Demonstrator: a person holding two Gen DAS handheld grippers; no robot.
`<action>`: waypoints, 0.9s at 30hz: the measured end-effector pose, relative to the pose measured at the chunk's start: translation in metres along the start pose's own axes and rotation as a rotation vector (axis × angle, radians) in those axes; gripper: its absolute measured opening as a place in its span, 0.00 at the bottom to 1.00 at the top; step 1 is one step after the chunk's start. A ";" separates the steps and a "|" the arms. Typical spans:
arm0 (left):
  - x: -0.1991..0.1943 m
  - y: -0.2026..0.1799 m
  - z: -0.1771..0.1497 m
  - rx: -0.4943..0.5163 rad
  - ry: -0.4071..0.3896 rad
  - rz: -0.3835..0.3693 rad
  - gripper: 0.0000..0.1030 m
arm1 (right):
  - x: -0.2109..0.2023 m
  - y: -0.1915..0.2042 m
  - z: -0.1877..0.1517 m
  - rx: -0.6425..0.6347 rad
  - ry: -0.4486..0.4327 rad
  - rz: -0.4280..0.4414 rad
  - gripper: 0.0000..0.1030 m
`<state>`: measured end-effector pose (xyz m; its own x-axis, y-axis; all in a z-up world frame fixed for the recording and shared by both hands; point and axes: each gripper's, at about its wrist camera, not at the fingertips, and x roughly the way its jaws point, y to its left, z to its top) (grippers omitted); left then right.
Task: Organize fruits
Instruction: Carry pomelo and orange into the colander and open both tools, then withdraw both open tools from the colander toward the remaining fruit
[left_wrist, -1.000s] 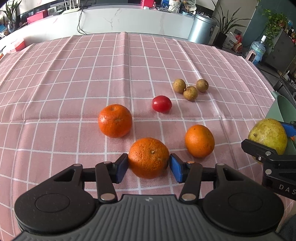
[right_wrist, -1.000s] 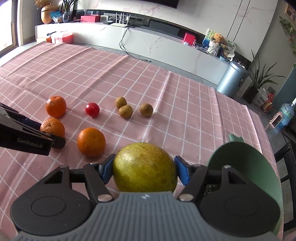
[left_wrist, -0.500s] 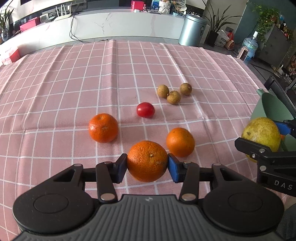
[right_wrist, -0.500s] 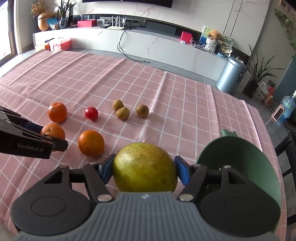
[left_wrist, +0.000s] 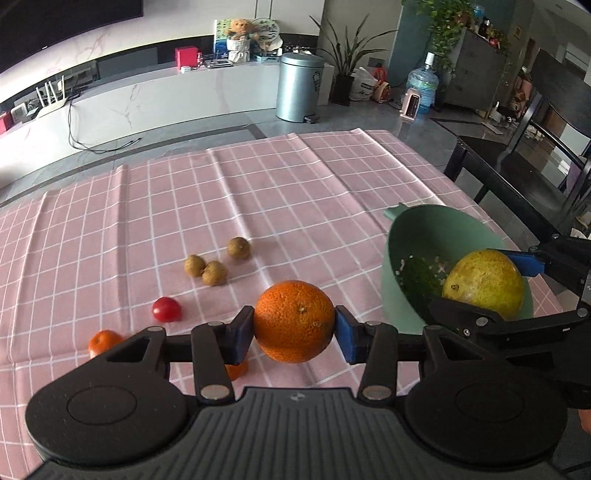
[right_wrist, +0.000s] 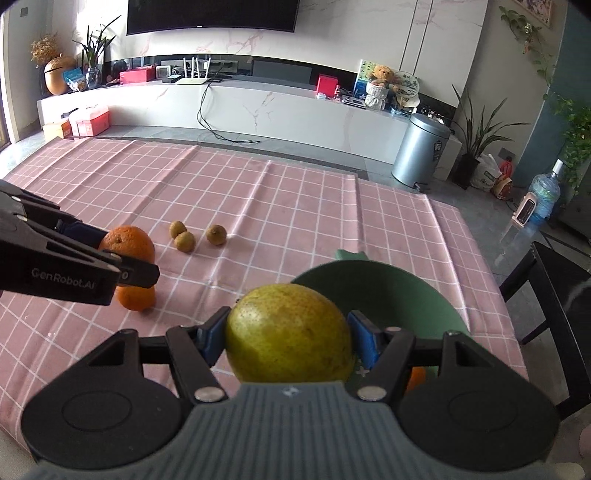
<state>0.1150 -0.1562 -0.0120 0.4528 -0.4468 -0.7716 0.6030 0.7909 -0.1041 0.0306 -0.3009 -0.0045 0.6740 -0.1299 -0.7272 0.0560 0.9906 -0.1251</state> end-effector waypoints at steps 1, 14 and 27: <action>0.003 -0.006 0.004 0.006 0.001 -0.009 0.51 | 0.000 -0.007 -0.003 0.005 0.006 -0.001 0.63; 0.061 -0.089 0.032 0.248 0.087 -0.090 0.51 | 0.023 -0.069 -0.034 0.087 0.090 -0.034 0.63; 0.078 -0.114 0.034 0.411 0.147 -0.003 0.60 | 0.042 -0.064 -0.046 0.094 0.161 -0.009 0.63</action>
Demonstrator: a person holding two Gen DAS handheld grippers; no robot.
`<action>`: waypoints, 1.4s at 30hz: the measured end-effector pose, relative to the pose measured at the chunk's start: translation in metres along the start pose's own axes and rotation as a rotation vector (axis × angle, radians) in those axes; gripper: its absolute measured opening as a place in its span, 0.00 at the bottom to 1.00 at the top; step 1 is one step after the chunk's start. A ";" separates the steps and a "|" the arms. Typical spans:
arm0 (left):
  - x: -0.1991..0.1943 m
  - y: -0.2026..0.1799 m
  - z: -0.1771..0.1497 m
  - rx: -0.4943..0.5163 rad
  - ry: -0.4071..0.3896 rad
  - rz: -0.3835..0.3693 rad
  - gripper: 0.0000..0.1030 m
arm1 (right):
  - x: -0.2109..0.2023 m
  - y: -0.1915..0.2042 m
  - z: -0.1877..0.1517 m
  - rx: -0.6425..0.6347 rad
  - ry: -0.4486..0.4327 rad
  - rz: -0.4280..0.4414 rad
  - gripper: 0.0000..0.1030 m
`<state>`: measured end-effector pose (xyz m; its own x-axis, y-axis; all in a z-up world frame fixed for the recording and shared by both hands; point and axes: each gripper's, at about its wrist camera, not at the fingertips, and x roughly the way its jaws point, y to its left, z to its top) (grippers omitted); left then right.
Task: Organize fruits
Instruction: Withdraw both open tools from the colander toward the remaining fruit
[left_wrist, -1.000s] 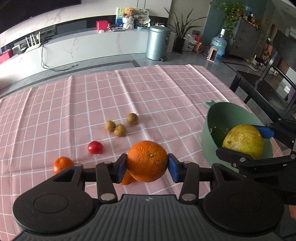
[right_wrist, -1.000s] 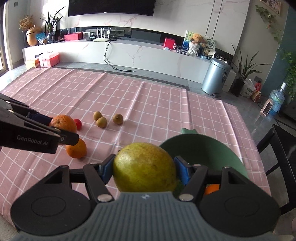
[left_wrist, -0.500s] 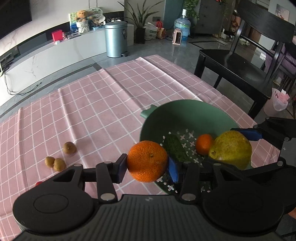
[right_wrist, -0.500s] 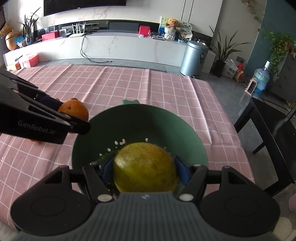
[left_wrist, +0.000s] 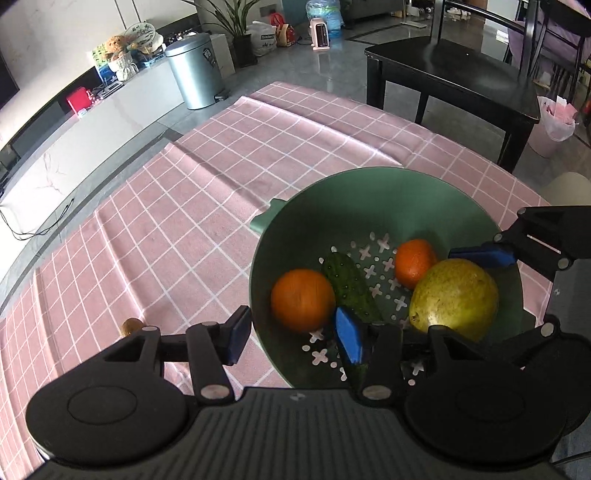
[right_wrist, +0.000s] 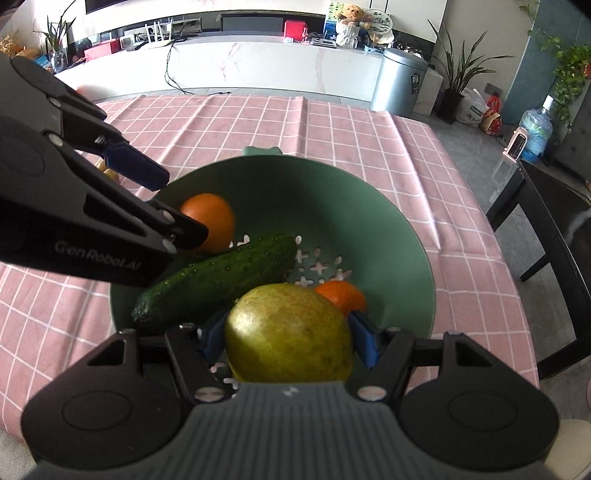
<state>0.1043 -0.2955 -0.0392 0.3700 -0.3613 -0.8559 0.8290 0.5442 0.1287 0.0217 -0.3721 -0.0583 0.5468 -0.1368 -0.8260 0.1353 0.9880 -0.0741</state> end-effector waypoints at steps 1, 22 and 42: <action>0.000 0.001 -0.001 -0.010 -0.002 0.000 0.61 | 0.001 -0.001 0.002 0.001 0.003 -0.010 0.63; -0.093 0.080 -0.090 -0.329 -0.090 0.019 0.62 | -0.059 0.041 0.021 -0.049 -0.149 -0.029 0.72; -0.141 0.126 -0.210 -0.526 -0.115 0.062 0.62 | -0.085 0.147 0.028 -0.152 -0.187 0.030 0.69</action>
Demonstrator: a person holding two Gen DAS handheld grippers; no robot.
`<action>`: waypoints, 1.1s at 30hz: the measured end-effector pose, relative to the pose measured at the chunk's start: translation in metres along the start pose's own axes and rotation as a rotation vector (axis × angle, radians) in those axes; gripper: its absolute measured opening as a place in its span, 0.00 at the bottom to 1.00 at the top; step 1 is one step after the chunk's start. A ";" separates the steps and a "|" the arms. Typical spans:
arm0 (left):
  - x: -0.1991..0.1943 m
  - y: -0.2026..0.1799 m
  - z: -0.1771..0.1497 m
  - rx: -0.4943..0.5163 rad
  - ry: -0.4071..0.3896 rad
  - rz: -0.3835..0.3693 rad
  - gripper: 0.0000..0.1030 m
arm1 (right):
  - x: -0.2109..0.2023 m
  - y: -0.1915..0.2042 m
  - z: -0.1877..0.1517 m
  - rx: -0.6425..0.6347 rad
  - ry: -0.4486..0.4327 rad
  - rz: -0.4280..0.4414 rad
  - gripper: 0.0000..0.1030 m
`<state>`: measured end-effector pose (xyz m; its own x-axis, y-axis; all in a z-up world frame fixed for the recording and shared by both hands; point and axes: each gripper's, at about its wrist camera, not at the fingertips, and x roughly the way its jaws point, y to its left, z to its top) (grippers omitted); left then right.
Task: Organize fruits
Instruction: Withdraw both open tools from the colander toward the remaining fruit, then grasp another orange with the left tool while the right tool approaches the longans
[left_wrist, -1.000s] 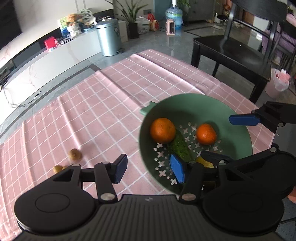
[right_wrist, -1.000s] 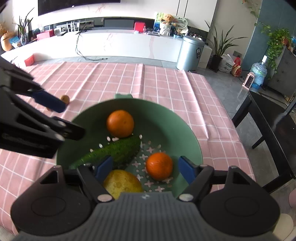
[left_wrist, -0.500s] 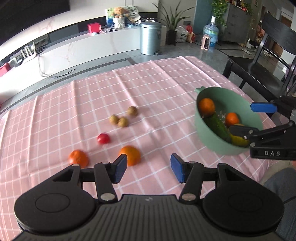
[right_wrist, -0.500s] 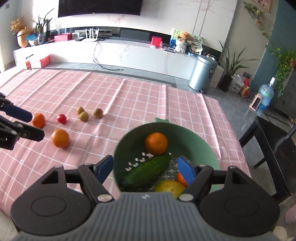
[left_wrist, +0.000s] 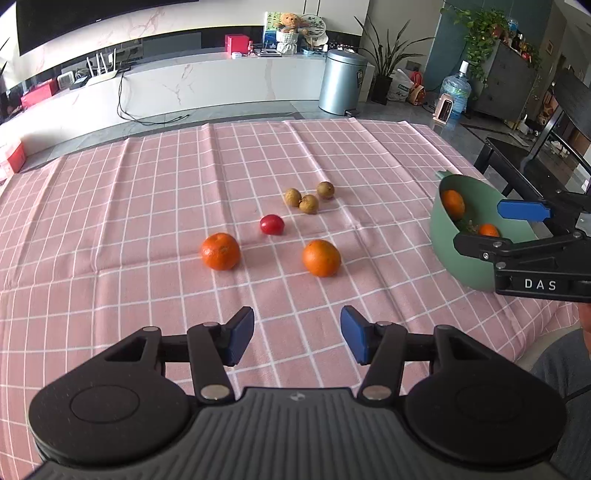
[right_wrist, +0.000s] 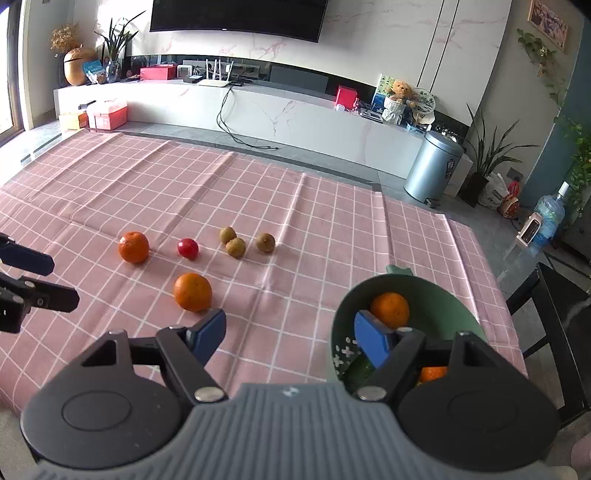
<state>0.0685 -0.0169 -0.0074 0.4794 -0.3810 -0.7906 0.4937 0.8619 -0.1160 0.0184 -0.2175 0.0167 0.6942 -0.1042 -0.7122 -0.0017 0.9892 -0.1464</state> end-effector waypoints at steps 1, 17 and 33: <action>0.001 0.003 -0.002 -0.006 0.002 0.001 0.62 | 0.002 0.002 0.001 0.005 0.002 0.007 0.68; 0.037 0.039 -0.005 -0.086 0.044 -0.001 0.62 | 0.063 0.022 0.010 0.045 0.037 0.049 0.61; 0.100 0.068 0.032 -0.145 0.061 -0.017 0.62 | 0.150 0.028 0.039 0.113 0.051 0.105 0.47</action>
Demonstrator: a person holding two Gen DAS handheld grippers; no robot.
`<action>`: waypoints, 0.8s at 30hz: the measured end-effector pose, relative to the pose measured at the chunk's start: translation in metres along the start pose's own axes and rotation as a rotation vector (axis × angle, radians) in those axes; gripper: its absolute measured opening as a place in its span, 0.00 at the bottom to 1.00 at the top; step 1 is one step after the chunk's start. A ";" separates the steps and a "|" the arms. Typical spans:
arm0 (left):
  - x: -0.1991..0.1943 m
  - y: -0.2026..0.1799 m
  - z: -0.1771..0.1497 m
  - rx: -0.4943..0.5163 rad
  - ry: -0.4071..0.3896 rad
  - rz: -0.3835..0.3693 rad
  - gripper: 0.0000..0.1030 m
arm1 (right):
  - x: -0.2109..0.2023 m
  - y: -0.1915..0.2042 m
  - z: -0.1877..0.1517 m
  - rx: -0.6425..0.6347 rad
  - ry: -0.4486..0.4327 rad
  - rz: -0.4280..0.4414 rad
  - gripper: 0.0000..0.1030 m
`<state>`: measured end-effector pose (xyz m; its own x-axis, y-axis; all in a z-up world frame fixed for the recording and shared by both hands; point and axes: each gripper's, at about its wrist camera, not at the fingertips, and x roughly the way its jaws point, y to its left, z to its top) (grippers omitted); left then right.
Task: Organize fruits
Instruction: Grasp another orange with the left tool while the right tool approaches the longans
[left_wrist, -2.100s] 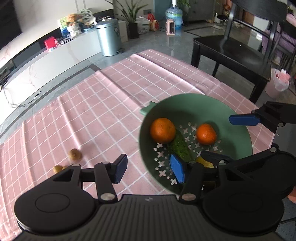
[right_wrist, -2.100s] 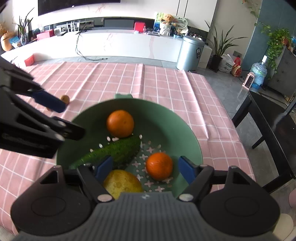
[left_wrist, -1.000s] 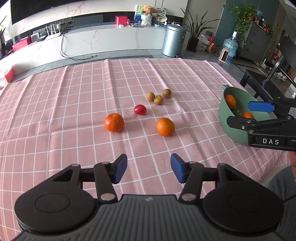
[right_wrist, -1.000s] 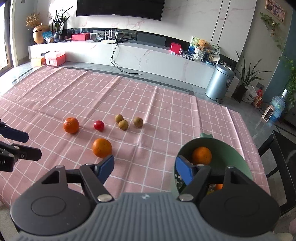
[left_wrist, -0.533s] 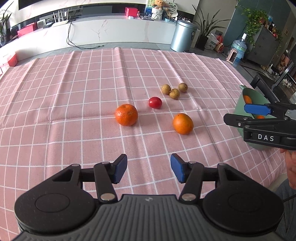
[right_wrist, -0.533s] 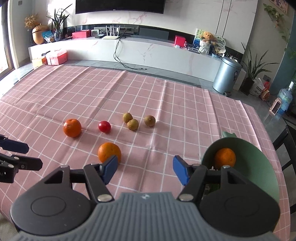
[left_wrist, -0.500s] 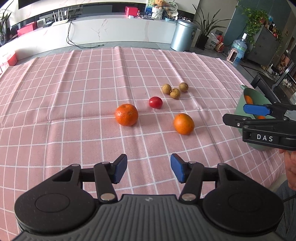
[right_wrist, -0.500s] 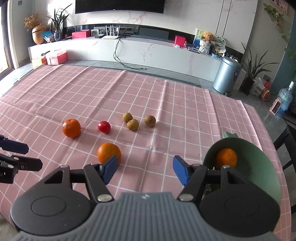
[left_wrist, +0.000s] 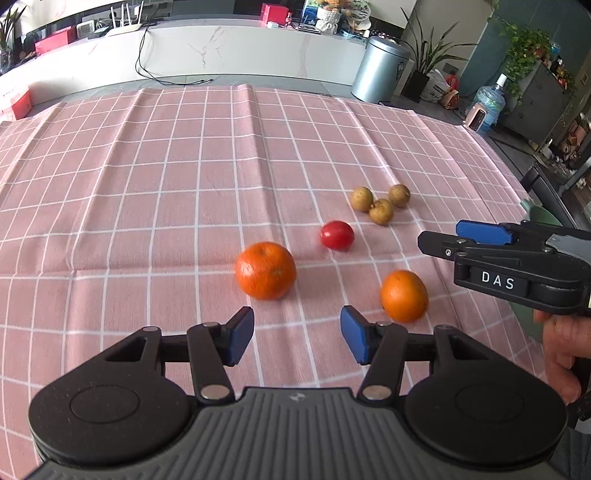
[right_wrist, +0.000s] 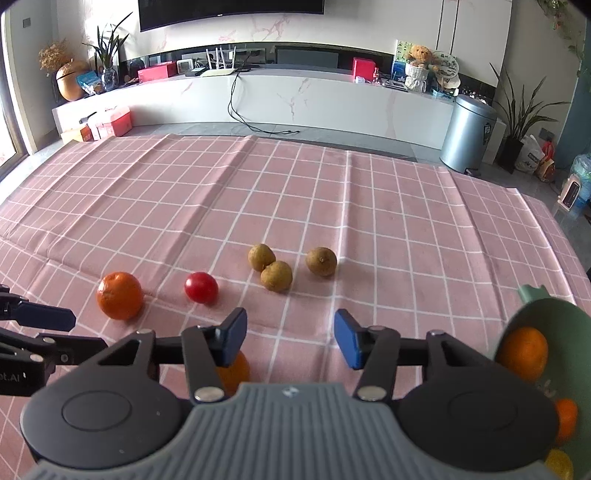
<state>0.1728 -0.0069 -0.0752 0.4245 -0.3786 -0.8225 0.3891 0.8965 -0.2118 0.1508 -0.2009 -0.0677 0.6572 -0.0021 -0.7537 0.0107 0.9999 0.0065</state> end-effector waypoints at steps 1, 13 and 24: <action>0.003 0.002 0.003 -0.005 -0.005 -0.003 0.62 | 0.005 0.000 0.002 0.002 0.001 0.002 0.46; 0.023 0.010 0.020 0.080 -0.026 -0.006 0.63 | 0.046 0.005 0.021 -0.014 0.028 0.036 0.34; 0.039 0.020 0.023 0.058 -0.010 -0.020 0.63 | 0.063 0.005 0.023 -0.016 0.058 0.044 0.27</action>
<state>0.2155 -0.0086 -0.0994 0.4243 -0.3992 -0.8128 0.4440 0.8740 -0.1975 0.2098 -0.1961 -0.0997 0.6120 0.0418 -0.7898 -0.0292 0.9991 0.0302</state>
